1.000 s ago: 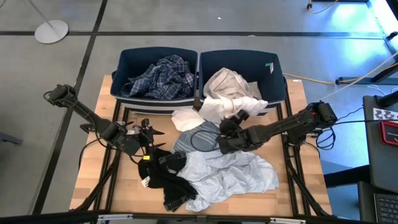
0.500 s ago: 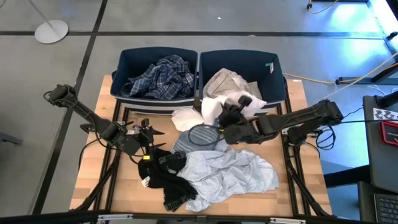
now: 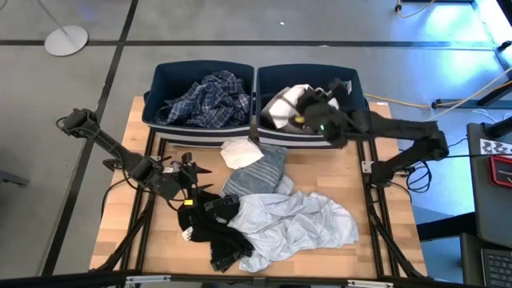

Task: Sort clothes
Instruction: Put the white polo shirt into the right blue laundry bin

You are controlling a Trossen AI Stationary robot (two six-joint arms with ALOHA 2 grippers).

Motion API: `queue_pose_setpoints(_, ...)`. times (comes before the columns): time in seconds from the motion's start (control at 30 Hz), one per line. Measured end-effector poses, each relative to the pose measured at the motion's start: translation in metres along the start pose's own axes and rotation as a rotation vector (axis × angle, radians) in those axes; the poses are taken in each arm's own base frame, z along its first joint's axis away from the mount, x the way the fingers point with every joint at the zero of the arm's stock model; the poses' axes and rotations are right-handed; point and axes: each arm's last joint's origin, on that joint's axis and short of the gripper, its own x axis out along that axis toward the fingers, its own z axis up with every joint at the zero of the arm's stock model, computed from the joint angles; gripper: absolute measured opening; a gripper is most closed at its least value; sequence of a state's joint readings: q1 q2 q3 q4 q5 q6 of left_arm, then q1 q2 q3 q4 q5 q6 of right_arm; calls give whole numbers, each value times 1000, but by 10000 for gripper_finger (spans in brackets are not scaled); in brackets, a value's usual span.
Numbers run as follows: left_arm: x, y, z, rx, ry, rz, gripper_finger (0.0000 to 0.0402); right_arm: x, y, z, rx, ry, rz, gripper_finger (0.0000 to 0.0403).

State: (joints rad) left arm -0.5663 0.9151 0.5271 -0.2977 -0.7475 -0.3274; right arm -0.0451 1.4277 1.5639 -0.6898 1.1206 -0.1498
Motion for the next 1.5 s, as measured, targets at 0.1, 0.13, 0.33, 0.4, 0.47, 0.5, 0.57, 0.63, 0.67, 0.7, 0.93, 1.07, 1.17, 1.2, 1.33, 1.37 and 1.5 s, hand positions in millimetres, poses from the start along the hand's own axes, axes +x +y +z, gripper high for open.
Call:
queue_pose_setpoints(0.1, 0, 0, 0, 1, 0, 0, 203, 19, -4, -5, 53, 42, 66, 16)
queue_pose_setpoints(0.13, 0, 0, 0, 1, 0, 0, 203, 25, -6, -6, 70, 56, 83, 16)
queue_pose_setpoints(0.33, 0, 0, 0, -6, 1, 0, 203, 47, -11, -17, 103, 149, 140, 18)
queue_pose_setpoints(0.4, 0, 0, 0, -5, 2, 1, 203, 51, -12, -20, 119, 176, 168, 26)
queue_pose_setpoints(0.47, 0, 0, 0, -8, 2, 0, 203, 51, -11, -24, 132, 202, 183, 45)
queue_pose_setpoints(0.5, 0, 0, 0, -8, 2, 1, 203, 51, -11, -25, 128, 213, 187, 58)
queue_pose_setpoints(0.57, 0, 0, 0, -9, 2, 1, 203, 50, -10, -27, 112, 230, 213, 88)
queue_pose_setpoints(0.63, 0, 0, 0, -10, 2, 1, 203, 49, -8, -29, 100, 246, 270, 120)
queue_pose_setpoints(0.67, 0, 0, 0, -11, 2, 0, 203, 48, -7, -30, 98, 254, 297, 135)
queue_pose_setpoints(0.7, 0, 0, 0, -11, 2, 0, 203, 48, -7, -31, 103, 265, 318, 152)
queue_pose_setpoints(0.93, 0, 0, 0, -12, 1, 0, 203, 46, -7, -34, 139, 304, 319, 247)
queue_pose_setpoints(1.07, 0, 0, 0, -12, 2, 0, 203, 35, -17, -23, 145, 290, 363, 275)
queue_pose_setpoints(1.17, 0, 0, 0, -12, 2, 0, 203, 19, -27, -9, 207, 260, 418, 281)
queue_pose_setpoints(1.2, 0, 0, 0, -12, 2, 0, 203, 13, -29, -4, 238, 244, 449, 282)
queue_pose_setpoints(1.33, 0, 0, 0, -18, 2, 0, 203, -16, -24, 11, 308, 178, 632, 282)
queue_pose_setpoints(1.37, 0, 0, 0, -24, 2, 0, 203, -24, -20, 14, 305, 158, 669, 282)
queue_pose_setpoints(1.5, 0, 0, 0, -35, 3, 0, 203, -56, 10, 16, 260, 76, 772, 282)
